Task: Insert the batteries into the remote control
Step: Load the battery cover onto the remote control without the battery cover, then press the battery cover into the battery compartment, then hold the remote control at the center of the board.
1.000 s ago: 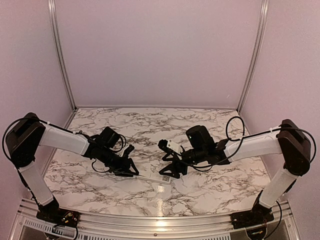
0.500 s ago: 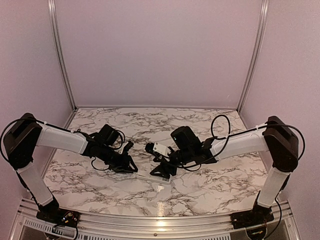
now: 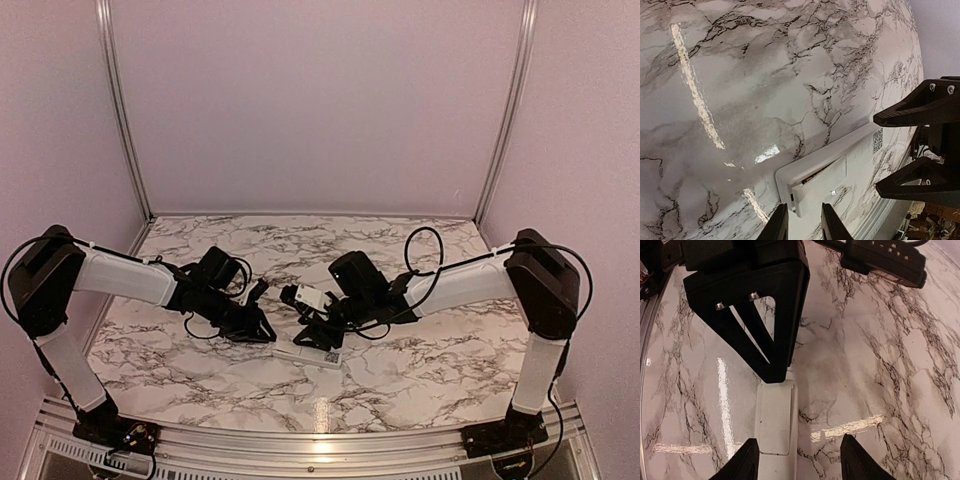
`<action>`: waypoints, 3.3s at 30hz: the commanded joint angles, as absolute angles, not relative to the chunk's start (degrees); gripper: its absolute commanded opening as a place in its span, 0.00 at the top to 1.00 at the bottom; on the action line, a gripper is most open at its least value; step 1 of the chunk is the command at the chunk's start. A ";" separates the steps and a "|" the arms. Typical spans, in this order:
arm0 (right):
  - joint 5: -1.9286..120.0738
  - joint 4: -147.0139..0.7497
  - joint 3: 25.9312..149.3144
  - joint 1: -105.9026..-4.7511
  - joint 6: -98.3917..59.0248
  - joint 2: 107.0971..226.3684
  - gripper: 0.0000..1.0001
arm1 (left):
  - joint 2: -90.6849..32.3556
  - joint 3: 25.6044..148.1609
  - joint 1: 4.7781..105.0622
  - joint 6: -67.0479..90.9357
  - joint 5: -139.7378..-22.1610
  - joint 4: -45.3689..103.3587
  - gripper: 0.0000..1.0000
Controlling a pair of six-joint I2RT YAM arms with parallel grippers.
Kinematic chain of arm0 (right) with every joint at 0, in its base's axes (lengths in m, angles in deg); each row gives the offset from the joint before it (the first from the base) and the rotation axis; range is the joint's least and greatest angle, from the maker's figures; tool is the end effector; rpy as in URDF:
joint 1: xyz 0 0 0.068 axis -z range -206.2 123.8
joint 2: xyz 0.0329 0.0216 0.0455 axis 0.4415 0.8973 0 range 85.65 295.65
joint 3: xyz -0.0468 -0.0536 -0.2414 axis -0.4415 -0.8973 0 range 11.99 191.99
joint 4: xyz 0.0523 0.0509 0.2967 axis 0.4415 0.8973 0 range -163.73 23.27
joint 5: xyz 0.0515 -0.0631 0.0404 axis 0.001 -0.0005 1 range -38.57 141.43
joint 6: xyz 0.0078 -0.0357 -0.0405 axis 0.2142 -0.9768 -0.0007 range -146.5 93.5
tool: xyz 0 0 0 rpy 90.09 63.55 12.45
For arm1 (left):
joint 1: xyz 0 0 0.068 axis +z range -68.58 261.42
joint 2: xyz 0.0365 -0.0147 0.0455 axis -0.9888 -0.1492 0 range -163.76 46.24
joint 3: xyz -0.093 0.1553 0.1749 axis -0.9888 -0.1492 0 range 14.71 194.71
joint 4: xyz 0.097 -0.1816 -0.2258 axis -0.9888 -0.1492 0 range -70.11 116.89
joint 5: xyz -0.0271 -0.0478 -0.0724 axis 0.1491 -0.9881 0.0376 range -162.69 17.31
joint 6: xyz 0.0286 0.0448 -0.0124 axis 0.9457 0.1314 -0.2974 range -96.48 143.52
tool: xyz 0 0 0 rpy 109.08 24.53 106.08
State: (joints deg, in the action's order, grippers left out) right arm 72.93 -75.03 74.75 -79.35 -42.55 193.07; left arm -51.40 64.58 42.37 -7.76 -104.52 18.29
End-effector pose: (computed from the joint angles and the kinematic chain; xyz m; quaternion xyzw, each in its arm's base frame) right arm 0.2415 0.3446 0.1081 -0.5731 0.7007 0.2861 0.3143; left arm 0.2603 -0.2360 0.0904 0.1415 0.9131 -0.3748 0.0762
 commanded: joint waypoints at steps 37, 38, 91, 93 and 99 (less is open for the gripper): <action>73.33 -71.16 79.05 -79.81 -42.69 200.35 0.73 | -56.03 64.99 41.19 -5.84 -103.86 19.37 0.90; 73.41 -70.95 78.98 -79.84 -42.84 200.42 0.73 | -55.91 64.99 41.09 -5.76 -103.82 19.34 0.89; 72.72 -67.30 78.67 -81.25 -42.58 199.92 0.50 | -57.62 65.81 39.69 -4.59 -100.82 16.05 0.85; 72.72 -67.61 78.48 -81.20 -42.58 199.76 0.50 | -57.91 66.31 39.67 -4.23 -100.31 15.58 0.84; 72.25 -68.21 78.52 -81.22 -42.36 200.08 0.60 | -58.83 67.08 38.98 -4.01 -99.82 15.16 0.92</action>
State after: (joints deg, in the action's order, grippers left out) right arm 74.22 -68.58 77.11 -80.96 -41.90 199.23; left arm -55.84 66.61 40.23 -5.49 -102.69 17.88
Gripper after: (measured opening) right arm 0.428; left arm 0.107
